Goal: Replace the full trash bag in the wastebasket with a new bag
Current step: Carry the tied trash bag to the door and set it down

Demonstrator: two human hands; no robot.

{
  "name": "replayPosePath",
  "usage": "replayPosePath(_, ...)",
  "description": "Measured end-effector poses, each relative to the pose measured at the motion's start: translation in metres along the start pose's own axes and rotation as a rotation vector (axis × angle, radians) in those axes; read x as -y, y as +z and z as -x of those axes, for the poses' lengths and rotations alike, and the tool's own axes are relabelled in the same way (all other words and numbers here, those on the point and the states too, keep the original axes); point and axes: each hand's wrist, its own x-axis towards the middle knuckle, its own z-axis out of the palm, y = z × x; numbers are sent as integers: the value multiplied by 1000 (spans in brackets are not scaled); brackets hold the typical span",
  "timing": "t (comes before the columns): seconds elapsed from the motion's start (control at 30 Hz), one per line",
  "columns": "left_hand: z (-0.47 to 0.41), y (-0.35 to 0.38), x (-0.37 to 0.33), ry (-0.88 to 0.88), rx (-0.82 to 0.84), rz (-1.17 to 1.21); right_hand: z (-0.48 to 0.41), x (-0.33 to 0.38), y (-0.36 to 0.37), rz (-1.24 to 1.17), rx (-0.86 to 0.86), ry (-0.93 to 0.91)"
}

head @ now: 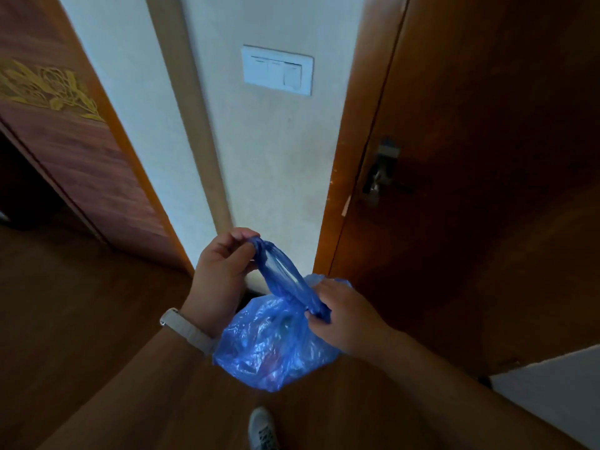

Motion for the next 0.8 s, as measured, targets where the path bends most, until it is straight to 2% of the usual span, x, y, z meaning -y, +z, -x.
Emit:
replayPosePath(0.23,-98,-65,25,-117,-60,30,-108,-14,50,-62,49,48)
replayPosePath(0.4,-143,-101,65,-176,-133,23,-159,-46,107,-83,87,14)
replayPosePath(0.6,-179,-129,155,-242,-263,11,-197,-104,207,-111,187,-27)
replayPosePath(0.8,-218,-161,277,-343,-377,-28,-219,-192,323,-107,225,4)
